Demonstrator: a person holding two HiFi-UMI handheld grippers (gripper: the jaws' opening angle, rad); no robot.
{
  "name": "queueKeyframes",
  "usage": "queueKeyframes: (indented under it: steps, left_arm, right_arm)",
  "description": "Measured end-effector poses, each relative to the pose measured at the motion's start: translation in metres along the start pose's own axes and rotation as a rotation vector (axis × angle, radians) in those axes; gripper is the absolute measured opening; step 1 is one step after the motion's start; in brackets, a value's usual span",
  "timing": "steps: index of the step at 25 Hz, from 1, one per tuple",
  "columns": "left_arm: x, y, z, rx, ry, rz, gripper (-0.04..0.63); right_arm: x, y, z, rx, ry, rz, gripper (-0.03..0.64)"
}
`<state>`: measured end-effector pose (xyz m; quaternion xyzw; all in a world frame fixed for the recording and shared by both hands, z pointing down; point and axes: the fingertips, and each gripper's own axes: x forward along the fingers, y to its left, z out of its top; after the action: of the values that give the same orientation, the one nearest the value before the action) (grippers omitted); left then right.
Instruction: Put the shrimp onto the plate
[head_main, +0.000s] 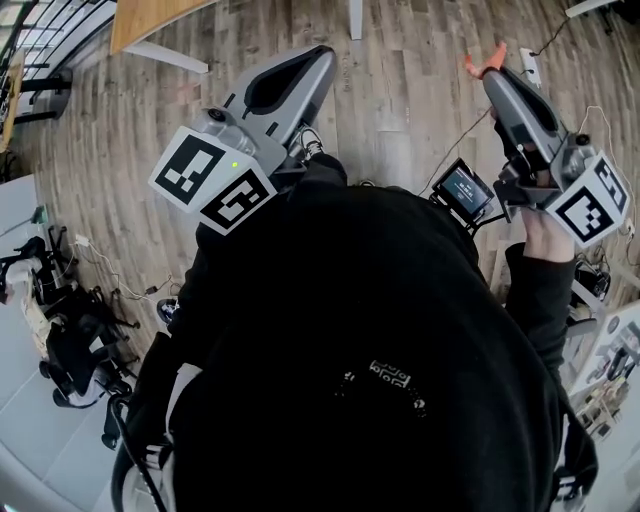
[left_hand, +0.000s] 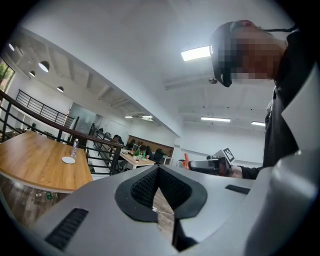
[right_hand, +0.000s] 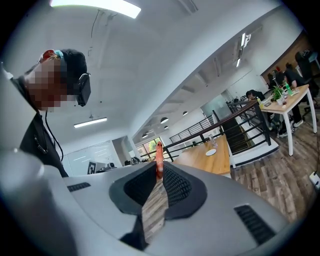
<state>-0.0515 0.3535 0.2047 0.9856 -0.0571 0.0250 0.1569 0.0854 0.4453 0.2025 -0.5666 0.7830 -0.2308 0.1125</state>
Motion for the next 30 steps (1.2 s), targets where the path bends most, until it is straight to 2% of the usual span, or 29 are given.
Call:
queueKeyframes:
  steps: [6, 12, 17, 25, 30]
  left_arm:
    - [0.021, 0.021, 0.011, -0.029, -0.006, -0.044, 0.005]
    - [0.027, 0.06, 0.023, 0.0, 0.032, -0.051, 0.005]
    - [0.032, 0.088, 0.032, -0.004, 0.043, -0.06, 0.005]
    - [0.009, 0.153, 0.042, -0.024, 0.042, -0.011, 0.006]
    - [-0.015, 0.225, 0.043, -0.053, 0.026, 0.007, 0.005]
  right_arm:
    - [0.016, -0.023, 0.013, 0.025, -0.018, -0.03, 0.052]
    - [0.053, -0.032, 0.024, 0.039, -0.022, -0.043, 0.052]
    - [0.085, -0.041, 0.036, 0.051, -0.023, -0.049, 0.052]
    - [0.159, -0.044, 0.035, 0.048, 0.043, -0.015, 0.052]
    - [0.238, -0.043, 0.025, 0.041, 0.071, -0.006, 0.052]
